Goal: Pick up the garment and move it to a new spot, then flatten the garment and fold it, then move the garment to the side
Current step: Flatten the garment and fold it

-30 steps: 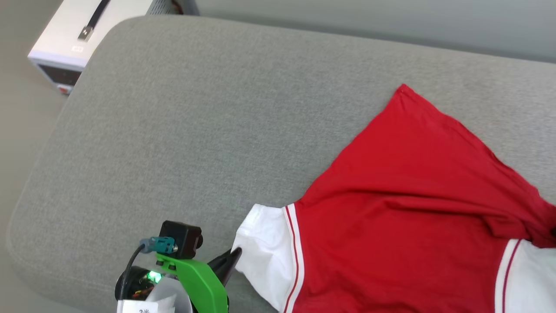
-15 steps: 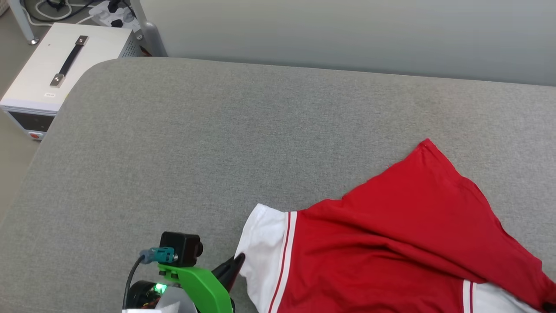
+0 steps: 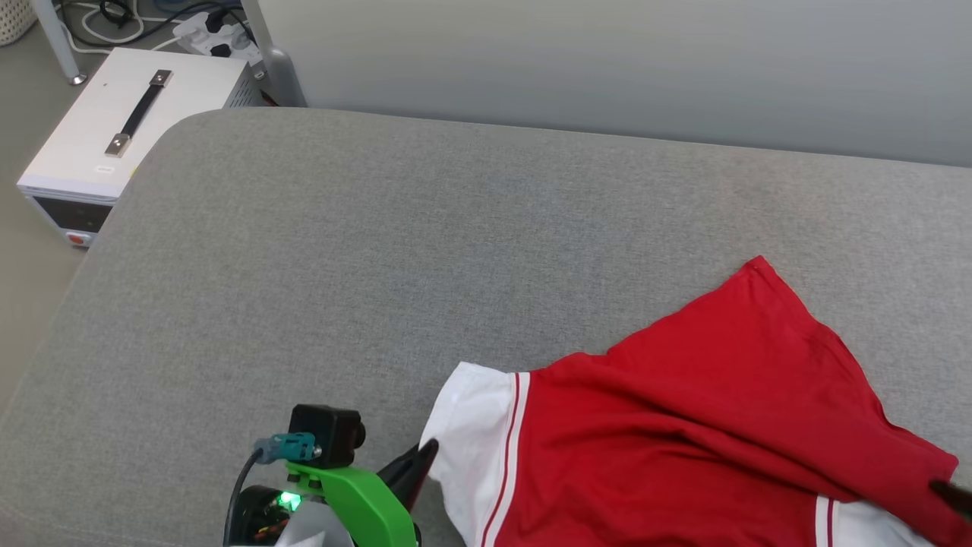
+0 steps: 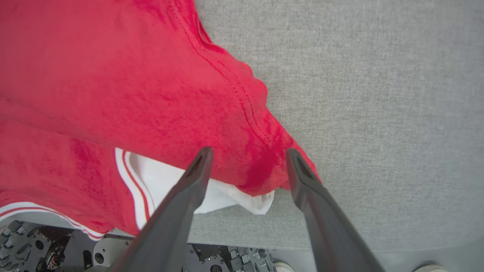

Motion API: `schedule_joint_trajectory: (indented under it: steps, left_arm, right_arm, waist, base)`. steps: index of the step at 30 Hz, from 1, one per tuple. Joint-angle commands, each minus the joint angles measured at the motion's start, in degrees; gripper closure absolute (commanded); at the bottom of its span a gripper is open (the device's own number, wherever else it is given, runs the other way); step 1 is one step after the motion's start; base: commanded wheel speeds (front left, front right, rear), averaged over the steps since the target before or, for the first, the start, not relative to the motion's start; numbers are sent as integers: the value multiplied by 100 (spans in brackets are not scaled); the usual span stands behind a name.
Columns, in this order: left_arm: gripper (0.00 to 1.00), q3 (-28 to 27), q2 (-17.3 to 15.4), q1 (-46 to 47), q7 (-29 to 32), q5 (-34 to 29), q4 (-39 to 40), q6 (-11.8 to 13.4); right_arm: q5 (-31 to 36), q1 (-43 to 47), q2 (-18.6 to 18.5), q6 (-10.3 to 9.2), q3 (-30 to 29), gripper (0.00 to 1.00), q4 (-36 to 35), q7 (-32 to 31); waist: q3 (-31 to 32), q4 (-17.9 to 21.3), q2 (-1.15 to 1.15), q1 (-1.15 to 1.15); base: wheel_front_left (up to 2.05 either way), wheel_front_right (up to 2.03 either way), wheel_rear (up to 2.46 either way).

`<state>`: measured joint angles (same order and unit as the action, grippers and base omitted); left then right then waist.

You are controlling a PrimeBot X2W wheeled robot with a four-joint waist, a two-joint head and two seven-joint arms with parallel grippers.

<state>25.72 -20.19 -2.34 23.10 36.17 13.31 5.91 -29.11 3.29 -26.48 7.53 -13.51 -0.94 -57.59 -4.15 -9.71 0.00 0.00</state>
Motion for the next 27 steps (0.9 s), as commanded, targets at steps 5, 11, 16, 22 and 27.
schedule_joint_trajectory:
  steps: [5,11,16,22,27]
  left_arm:
    - [100,71,-10,136,65,-85,276,27]
    - [100,156,26,282,112,-134,409,11]
    - [100,238,-5,402,174,-170,452,-66]
    - [100,273,31,594,139,-233,491,-104]
    - [100,342,157,660,46,-213,485,-137]
  right_arm:
    - [-19,-563,-302,-4,304,0,-709,-263]
    - [19,-1483,-437,-4,820,0,-878,-719]
    - [133,-2368,-413,-4,1165,0,-455,-933]
    - [242,-3022,-607,-4,1467,0,123,-1069]
    - [345,-3333,-749,-4,1580,0,518,-1068]
  waist:
    - [-211,-193,0,0]
    - [-654,-480,0,0]
    - [-1018,-746,0,0]
    - [-1352,-1103,0,0]
    - [-1576,-1314,0,0]
  base:
    - [0,0,0]
    - [0,0,0]
    - [0,0,0]
    - [0,0,0]
    - [0,0,0]
